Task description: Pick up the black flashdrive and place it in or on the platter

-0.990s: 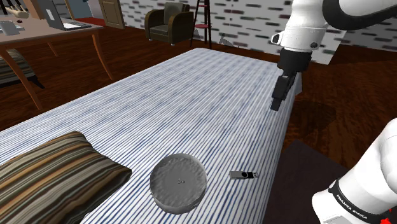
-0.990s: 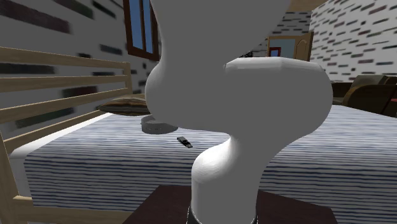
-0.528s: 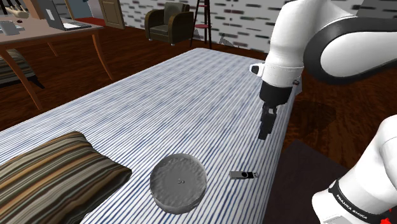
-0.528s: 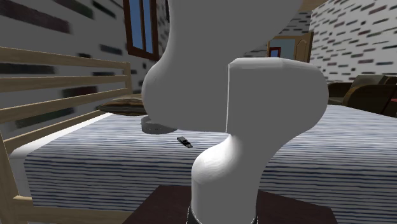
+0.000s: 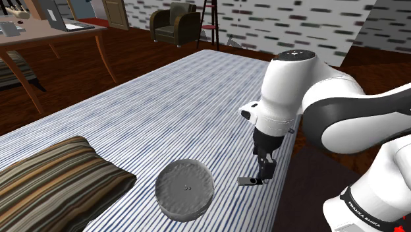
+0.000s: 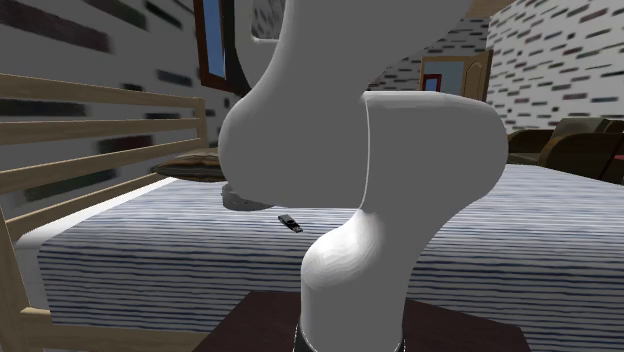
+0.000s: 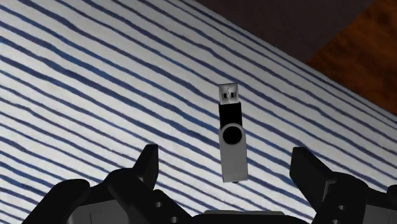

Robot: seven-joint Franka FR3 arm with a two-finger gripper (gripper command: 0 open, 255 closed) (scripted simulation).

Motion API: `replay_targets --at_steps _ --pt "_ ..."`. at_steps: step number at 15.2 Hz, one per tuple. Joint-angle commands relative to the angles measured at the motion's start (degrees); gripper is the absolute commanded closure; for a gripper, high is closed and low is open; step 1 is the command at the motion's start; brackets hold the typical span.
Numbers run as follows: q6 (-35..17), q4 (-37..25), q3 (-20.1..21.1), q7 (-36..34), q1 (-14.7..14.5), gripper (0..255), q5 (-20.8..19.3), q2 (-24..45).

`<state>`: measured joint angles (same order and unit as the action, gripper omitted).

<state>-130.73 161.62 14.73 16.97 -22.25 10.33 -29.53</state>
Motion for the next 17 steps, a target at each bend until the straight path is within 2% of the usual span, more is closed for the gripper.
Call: replay_targets --at_steps 1,10,17 --pt "-4.6 0.9 1.6 1.4 -1.4 0 -0.3 3.3" --pt "-14.4 3.1 3.3 1.0 -1.1 0 -0.9 10.8" --pt "-14.4 3.1 3.3 1.0 -1.1 0 -0.9 10.8"
